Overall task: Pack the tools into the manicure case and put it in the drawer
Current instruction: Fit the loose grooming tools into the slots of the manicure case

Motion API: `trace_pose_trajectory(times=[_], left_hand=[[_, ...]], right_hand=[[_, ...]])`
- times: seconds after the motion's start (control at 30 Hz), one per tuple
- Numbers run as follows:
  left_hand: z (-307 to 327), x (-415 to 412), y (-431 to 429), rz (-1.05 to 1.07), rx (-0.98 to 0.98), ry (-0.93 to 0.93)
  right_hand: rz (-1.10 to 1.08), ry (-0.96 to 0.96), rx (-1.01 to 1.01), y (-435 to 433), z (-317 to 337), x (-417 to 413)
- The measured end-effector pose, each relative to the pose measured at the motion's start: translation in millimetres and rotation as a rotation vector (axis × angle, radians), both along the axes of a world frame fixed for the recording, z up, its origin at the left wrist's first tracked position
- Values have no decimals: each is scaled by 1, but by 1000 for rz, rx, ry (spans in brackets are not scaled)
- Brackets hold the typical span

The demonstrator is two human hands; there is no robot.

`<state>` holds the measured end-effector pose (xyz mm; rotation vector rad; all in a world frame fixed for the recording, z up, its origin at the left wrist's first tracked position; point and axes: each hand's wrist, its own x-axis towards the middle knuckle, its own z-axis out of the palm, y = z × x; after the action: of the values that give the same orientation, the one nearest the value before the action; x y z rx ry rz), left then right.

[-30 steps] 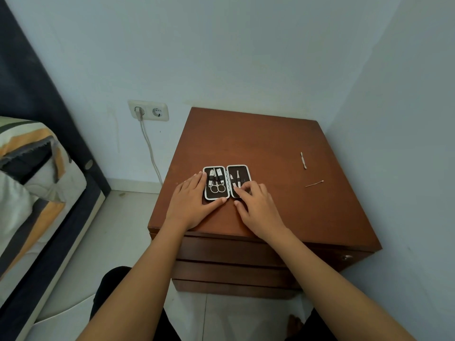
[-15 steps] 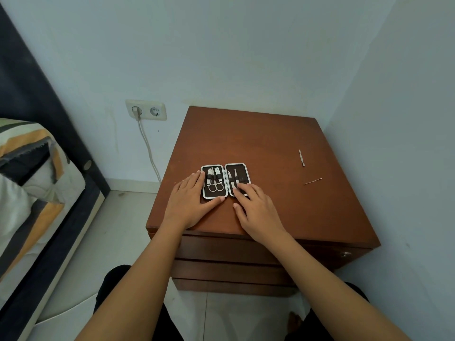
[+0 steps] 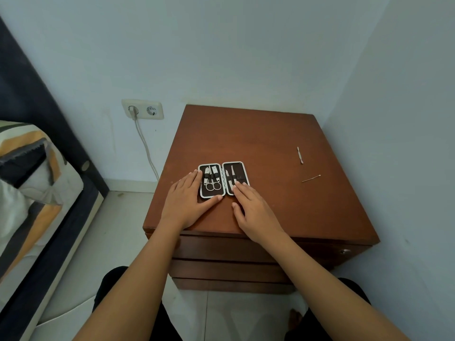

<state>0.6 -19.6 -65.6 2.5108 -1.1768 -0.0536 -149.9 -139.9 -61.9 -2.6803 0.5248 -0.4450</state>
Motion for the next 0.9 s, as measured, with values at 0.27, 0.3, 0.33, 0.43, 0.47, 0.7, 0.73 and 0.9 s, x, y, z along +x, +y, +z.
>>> trace_pose_trajectory(times=[0.27,0.3,0.33,0.43,0.47,0.7,0.73,0.9], left_hand=[[0,1,0,5,-4,-1],[0,2,0,3,-7,4],[0,1,0,3,-10,8],[2,2,0,6,-18,18],[2,2,0,6,-21,19],[2,3,-1,9,-25,28],[2,3,-1,9,-25,25],[3,2,0,11,-38,30]], right_hand=[[-135,-98,159,-35,13,-2],[-197,-93,163,-51,15,0],[-261,-72,166,-69,18,1],[-402,70,137,-117,27,6],[-429,132,120,-129,30,7],[-423,470,37,-154,26,16],[-412,460,33,-149,25,17],[-305,353,-1,-111,14,15]])
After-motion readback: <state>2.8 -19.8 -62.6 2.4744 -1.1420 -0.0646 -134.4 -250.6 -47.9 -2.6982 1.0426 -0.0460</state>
